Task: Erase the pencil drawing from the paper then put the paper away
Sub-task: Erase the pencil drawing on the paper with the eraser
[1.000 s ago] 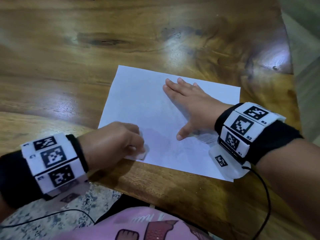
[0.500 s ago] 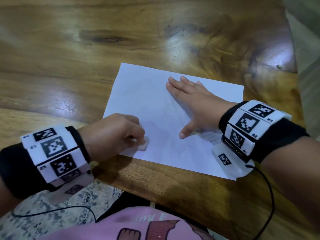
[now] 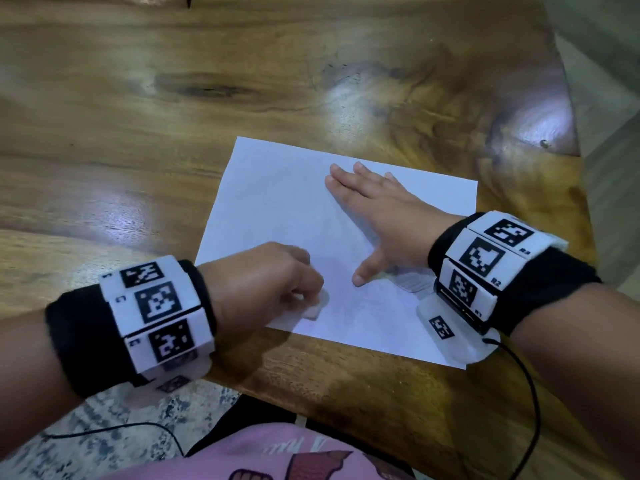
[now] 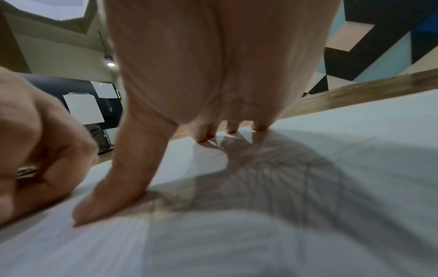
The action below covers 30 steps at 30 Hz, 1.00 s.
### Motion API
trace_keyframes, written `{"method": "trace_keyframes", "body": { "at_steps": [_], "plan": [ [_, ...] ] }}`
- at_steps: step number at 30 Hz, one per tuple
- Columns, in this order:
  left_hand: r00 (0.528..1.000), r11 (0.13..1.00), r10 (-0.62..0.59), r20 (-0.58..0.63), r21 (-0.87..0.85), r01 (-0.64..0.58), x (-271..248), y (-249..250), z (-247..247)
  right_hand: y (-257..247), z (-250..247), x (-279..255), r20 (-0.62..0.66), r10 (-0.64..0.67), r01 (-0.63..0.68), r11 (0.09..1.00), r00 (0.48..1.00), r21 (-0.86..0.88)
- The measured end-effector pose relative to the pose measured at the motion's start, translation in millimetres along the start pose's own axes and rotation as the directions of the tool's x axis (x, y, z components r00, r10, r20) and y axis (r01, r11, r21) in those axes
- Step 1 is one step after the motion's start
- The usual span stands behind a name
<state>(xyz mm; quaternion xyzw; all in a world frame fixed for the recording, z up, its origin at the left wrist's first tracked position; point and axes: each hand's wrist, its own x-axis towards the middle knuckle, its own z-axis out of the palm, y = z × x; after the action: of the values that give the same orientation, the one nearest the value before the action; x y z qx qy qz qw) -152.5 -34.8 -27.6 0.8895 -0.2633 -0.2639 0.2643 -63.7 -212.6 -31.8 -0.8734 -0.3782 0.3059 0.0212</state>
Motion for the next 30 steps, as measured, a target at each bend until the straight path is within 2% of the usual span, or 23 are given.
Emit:
{"method": "trace_keyframes", "body": {
  "at_steps": [2,4,5,10,13,16,20,23,25,27,30],
  "plan": [
    [0.995,1.000,-0.023,-0.093,0.016,0.025,12.1,-0.2,-7.2,0.6,0.1,-0.2,-0.006,-0.002,0.002,1.000,1.000,0.015],
    [0.970,0.996,-0.076,-0.232,0.022,0.083,24.1,-2.6,-12.7,0.6,0.3,-1.2,-0.013,-0.008,0.008,1.000,1.000,0.026],
    [0.965,0.996,-0.078,-0.252,0.030,0.088,26.1,-4.7,-12.2,0.8,0.5,-1.4,-0.019,-0.011,0.012,1.000,1.000,0.026],
    [0.999,1.000,0.011,-0.040,0.025,-0.010,0.9,-4.8,1.0,1.5,2.2,0.0,-0.042,-0.006,0.007,0.999,0.999,0.045],
    [0.998,1.000,0.003,-0.062,-0.009,-0.004,-2.5,-5.4,1.9,4.2,3.0,-1.4,-0.068,0.035,-0.027,0.993,0.997,0.118],
    [0.996,0.999,-0.038,-0.080,-0.031,0.035,-3.8,-9.9,2.9,20.4,0.0,-11.9,-0.143,0.185,-0.156,0.969,0.972,0.193],
    [0.995,0.993,-0.081,-0.054,-0.088,0.076,-12.0,-16.1,1.2,34.6,-1.7,-27.1,-0.228,0.365,-0.310,0.918,0.902,0.246],
    [0.993,0.985,-0.108,-0.049,-0.137,0.101,-16.9,-18.8,-1.6,38.0,-3.9,-29.7,-0.291,0.496,-0.431,0.864,0.818,0.260],
    [0.992,0.980,-0.124,-0.033,-0.160,0.117,-18.9,-20.6,-1.6,42.4,-8.9,-29.5,-0.284,0.564,-0.495,0.822,0.775,0.281],
    [0.992,0.979,-0.125,-0.031,-0.163,0.119,-18.8,-21.4,-1.6,46.6,-12.6,-27.9,-0.239,0.588,-0.516,0.802,0.773,0.303],
    [0.989,0.974,-0.146,-0.030,-0.179,0.138,-18.7,-23.7,-1.4,46.6,-15.3,-25.3,-0.205,0.566,-0.513,0.818,0.799,0.259]
  ]
}}
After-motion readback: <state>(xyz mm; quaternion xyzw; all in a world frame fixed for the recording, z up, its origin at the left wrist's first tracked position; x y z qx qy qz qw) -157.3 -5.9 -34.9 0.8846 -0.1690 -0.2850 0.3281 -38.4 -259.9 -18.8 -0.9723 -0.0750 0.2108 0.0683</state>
